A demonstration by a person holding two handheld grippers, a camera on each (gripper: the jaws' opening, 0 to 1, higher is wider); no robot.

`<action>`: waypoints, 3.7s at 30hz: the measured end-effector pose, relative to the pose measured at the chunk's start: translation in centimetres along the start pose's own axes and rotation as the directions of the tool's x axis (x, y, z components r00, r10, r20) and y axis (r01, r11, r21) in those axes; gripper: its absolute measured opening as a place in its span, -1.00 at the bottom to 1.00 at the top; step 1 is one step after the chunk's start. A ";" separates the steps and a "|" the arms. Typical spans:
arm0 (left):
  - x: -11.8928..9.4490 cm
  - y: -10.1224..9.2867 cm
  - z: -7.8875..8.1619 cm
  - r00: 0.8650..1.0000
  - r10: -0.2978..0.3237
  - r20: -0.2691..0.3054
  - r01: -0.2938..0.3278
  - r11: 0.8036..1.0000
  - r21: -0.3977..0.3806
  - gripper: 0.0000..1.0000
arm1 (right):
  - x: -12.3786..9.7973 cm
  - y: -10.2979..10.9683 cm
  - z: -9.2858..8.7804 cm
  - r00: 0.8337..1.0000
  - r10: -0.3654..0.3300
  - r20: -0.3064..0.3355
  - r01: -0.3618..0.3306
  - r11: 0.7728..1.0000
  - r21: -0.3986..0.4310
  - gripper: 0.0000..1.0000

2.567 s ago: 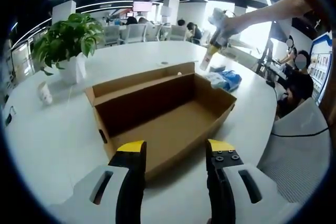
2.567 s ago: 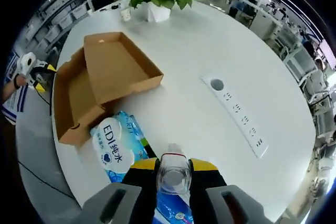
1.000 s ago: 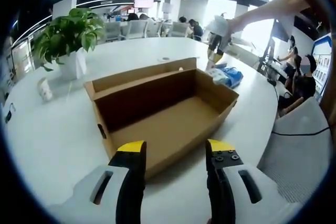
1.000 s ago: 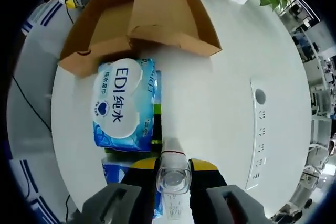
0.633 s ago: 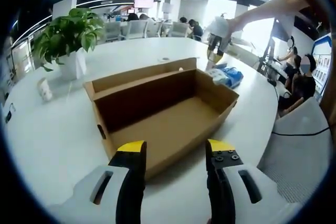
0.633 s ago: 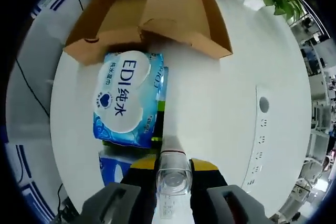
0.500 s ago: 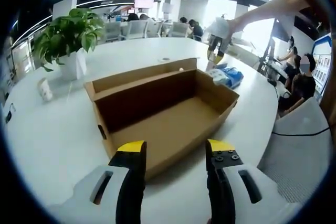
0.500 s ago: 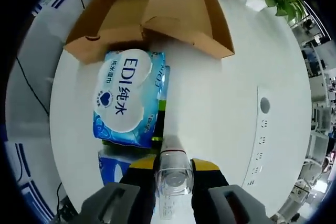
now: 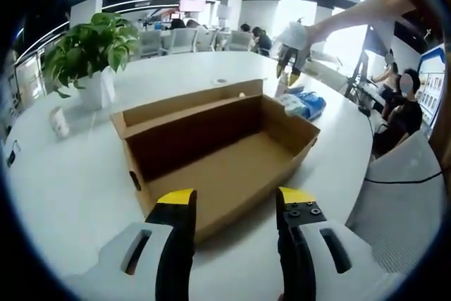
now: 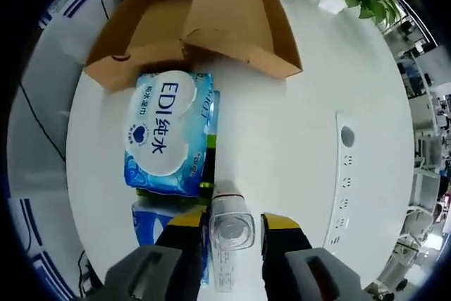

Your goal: Operate the shoe box by opening the lid, removing the specified soft item, and placing it in the target area until the item is outside and the box remains undamaged.

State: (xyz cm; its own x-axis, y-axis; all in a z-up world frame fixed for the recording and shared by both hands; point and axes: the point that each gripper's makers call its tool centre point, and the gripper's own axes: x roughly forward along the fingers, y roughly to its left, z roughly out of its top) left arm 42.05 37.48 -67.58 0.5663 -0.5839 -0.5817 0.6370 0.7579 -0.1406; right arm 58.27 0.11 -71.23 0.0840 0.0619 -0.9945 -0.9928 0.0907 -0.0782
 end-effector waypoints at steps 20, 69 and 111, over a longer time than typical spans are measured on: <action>-1.3 -0.8 1.4 0.999 -0.004 0.041 0.003 1.000 0.024 -0.09 | -5.0 0.5 -0.5 0.984 -0.111 0.136 0.078 0.969 0.233 -0.35; -5.3 -1.0 4.2 0.989 0.009 0.145 -0.012 1.000 0.021 -0.09 | -12.5 6.5 2.6 0.721 -0.449 0.528 -0.189 0.605 0.773 -0.38; -5.6 -0.5 2.8 0.987 0.056 0.151 -0.045 0.996 -0.079 -0.08 | -10.2 15.9 5.7 0.477 -0.600 0.642 -0.522 0.394 0.756 0.04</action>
State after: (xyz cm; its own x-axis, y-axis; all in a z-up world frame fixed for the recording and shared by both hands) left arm 40.02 39.55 -61.98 0.6739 -0.5776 -0.4608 0.5676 0.8039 -0.1775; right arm 42.10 6.63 -61.91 0.6904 0.6133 -0.3836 -0.3704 0.7552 0.5408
